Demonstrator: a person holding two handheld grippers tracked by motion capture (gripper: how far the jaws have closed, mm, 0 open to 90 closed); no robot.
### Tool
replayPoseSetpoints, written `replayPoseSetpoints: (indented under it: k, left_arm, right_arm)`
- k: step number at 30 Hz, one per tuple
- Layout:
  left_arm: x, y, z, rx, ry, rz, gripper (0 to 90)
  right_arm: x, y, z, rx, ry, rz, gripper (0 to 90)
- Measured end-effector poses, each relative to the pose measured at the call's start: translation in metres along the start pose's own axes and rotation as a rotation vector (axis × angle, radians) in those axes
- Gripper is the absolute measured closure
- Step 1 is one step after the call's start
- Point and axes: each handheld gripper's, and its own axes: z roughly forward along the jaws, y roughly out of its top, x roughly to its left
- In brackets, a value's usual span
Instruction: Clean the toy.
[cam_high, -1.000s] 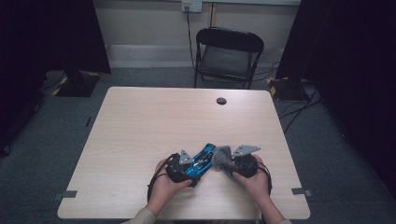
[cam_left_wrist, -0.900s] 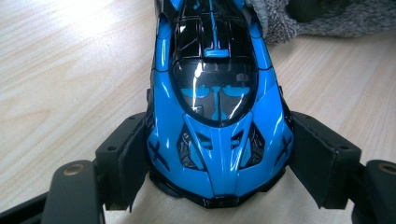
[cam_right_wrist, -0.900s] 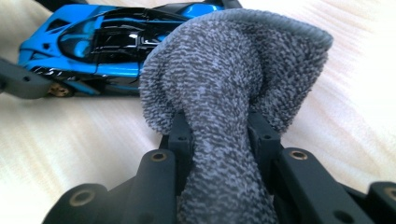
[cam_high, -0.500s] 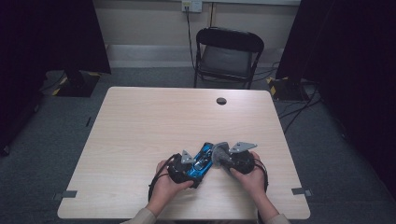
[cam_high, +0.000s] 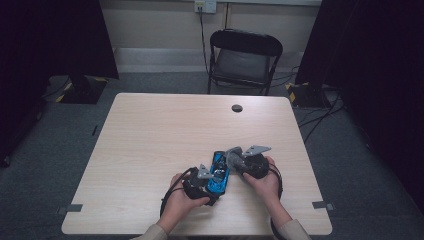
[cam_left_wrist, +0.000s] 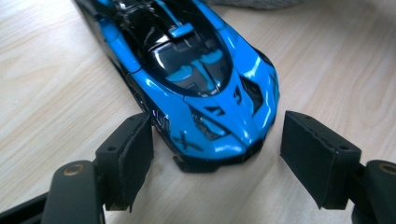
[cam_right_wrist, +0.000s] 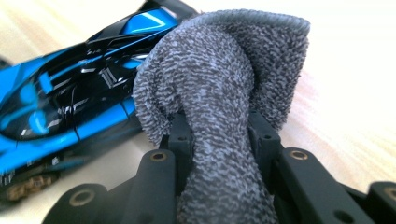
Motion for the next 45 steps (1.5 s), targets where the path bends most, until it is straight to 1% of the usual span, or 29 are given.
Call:
replayPoseSetpoints:
  k: [1, 4, 7, 11, 13, 17, 22, 24, 26, 27, 29, 31, 34, 36, 39, 41, 43, 45]
  left_arm:
    - [-0.001, 0.001, 0.001, 0.000, -0.007, -0.001, 25.7]
    - [-0.004, 0.002, 0.003, -0.004, -0.018, 0.012, 25.7]
    - [-0.005, 0.003, 0.004, -0.002, -0.019, 0.024, 25.9]
    - [-0.003, 0.002, 0.004, -0.010, -0.028, 0.030, 27.5]
    - [-0.003, 0.001, 0.004, -0.021, -0.028, 0.036, 28.1]
    - [-0.003, 0.000, 0.004, -0.022, -0.025, 0.050, 29.1]
    - [-0.002, 0.000, 0.004, -0.027, -0.025, 0.048, 28.7]
    - [-0.002, 0.000, 0.003, -0.047, -0.028, 0.045, 27.8]
    - [-0.001, 0.000, 0.001, -0.043, -0.027, 0.045, 28.0]
    - [-0.001, 0.001, 0.000, -0.050, -0.022, 0.046, 27.6]
    - [0.000, 0.001, -0.002, -0.064, -0.027, 0.042, 27.3]
    - [0.002, 0.003, -0.006, -0.070, -0.018, 0.041, 27.1]
    - [0.005, 0.006, -0.010, -0.089, -0.011, 0.019, 26.4]
    - [0.007, 0.008, -0.011, -0.095, -0.003, 0.003, 26.2]
    - [0.011, 0.012, -0.008, -0.103, -0.002, -0.022, 26.1]
    - [0.014, 0.014, -0.007, -0.101, 0.020, -0.016, 26.8]
    - [0.019, 0.015, -0.005, -0.097, 0.034, -0.030, 27.5]
    - [0.023, 0.014, -0.002, -0.098, 0.040, -0.041, 28.4]
  right_arm:
    - [-0.001, 0.001, 0.001, -0.001, -0.004, 0.002, 68.5]
    - [-0.003, 0.005, 0.005, 0.000, -0.015, 0.013, 68.4]
    - [-0.004, 0.007, 0.007, 0.001, -0.019, 0.020, 68.5]
    - [-0.005, 0.008, 0.007, 0.002, -0.020, 0.017, 68.4]
    - [-0.005, 0.007, 0.006, 0.002, -0.019, 0.013, 68.4]
    - [-0.005, 0.006, 0.004, 0.000, -0.020, 0.006, 68.2]
    - [-0.005, 0.004, -0.001, -0.005, -0.017, -0.002, 68.1]
    - [-0.005, 0.003, -0.004, -0.008, -0.014, -0.006, 68.1]
    - [-0.005, 0.002, -0.008, -0.015, -0.012, -0.016, 68.1]
    - [-0.005, 0.001, -0.011, -0.018, -0.014, -0.018, 68.1]
    - [-0.005, -0.001, -0.017, -0.028, -0.004, -0.025, 68.0]
    - [-0.005, -0.002, -0.021, -0.030, 0.003, -0.032, 68.0]
    - [-0.005, -0.006, -0.029, -0.036, 0.017, -0.041, 68.0]
    - [-0.003, -0.009, -0.035, -0.045, 0.040, -0.048, 67.8]
    - [0.002, -0.011, -0.041, -0.054, 0.061, -0.064, 67.9]
    - [0.005, -0.012, -0.046, -0.055, 0.075, -0.069, 67.9]
    - [0.008, -0.014, -0.051, -0.063, 0.095, -0.075, 67.9]
    - [0.012, -0.015, -0.057, -0.064, 0.116, -0.093, 67.9]
